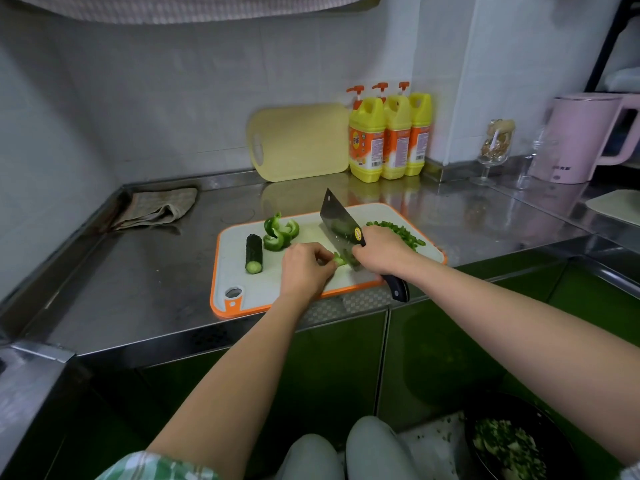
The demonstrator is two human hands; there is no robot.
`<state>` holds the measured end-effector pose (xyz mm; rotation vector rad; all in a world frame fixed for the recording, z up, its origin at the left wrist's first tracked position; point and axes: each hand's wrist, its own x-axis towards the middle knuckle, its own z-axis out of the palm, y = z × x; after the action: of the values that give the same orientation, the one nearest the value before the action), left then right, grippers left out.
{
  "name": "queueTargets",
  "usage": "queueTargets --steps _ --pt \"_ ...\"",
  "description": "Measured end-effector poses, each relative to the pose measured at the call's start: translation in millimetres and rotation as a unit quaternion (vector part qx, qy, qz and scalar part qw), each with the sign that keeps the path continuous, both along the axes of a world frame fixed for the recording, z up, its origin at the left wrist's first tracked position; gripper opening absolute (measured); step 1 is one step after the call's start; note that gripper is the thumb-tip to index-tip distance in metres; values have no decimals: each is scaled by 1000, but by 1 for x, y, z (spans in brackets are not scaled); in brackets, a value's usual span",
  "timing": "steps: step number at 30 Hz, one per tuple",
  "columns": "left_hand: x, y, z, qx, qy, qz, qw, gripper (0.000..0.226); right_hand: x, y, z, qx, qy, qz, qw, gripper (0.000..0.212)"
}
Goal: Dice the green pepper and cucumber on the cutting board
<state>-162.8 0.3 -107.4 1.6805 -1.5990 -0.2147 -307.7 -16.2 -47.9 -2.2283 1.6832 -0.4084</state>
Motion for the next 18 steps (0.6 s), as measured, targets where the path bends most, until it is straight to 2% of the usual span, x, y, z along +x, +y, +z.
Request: queueTargets --steps 4,9,18 --pt "0 0 0 8 9 4 1000 12 -8 8 15 17 -16 22 999 18" --pt "0 1 0 2 7 1 1000 14 -9 17 21 29 35 40 998 14" --pt "-1 -1 0 3 2 -3 1000 13 -11 14 17 80 47 43 995 15"
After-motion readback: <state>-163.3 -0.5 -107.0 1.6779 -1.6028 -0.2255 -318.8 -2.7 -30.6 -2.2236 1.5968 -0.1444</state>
